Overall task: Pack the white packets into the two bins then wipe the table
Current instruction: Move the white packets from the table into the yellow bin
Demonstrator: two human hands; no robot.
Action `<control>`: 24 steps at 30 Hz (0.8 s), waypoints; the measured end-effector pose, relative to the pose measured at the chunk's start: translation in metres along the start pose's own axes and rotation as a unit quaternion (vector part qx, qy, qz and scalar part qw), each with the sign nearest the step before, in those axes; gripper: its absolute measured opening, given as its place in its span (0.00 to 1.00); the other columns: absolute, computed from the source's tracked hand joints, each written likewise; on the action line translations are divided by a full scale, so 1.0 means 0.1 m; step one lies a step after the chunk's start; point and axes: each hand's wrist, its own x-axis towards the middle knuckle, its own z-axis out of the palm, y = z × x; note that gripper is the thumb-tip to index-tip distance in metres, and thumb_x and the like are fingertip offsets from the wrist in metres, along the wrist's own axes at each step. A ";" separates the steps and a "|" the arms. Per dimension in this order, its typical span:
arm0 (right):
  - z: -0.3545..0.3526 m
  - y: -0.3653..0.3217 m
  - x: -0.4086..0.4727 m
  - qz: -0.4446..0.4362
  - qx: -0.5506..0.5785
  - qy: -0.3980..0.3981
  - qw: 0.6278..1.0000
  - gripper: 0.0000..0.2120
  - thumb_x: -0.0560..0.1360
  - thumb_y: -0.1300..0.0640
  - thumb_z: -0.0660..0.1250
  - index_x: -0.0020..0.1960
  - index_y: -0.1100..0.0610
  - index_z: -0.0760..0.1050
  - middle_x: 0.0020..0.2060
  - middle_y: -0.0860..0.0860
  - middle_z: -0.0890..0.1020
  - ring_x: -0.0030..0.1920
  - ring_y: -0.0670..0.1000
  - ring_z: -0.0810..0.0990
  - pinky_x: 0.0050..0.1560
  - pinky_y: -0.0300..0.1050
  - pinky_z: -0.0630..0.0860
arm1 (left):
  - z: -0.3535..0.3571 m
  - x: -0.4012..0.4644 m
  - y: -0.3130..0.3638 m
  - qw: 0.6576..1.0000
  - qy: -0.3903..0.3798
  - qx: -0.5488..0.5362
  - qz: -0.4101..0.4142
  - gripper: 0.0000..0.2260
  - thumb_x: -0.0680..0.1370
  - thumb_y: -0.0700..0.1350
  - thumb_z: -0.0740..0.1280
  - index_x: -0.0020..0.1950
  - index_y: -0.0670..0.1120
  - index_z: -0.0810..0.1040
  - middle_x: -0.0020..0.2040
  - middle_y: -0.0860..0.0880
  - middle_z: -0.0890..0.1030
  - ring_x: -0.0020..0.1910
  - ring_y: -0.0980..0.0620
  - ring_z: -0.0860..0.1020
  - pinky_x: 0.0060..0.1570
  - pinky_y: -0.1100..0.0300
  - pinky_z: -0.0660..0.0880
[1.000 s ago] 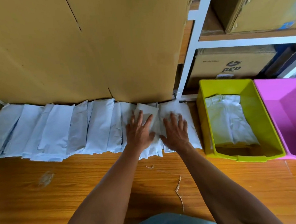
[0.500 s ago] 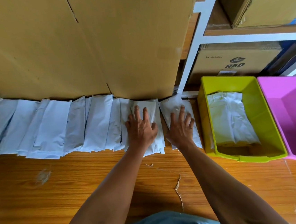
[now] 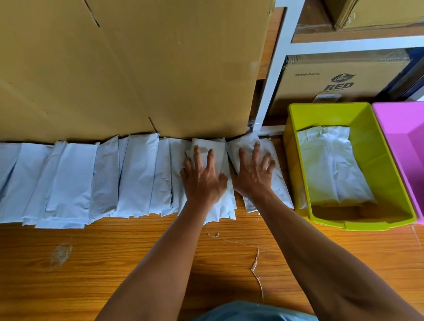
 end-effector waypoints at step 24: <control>0.05 0.17 -0.06 0.035 -0.044 0.031 0.998 0.41 0.80 0.42 0.65 0.84 0.43 0.44 0.83 0.63 0.44 0.76 0.71 0.61 0.69 0.65 0.69 | 0.13 0.02 0.01 0.999 0.004 0.034 0.009 0.38 0.82 0.62 0.61 0.87 0.58 0.44 0.87 0.47 0.42 0.82 0.33 0.53 0.75 0.35 0.63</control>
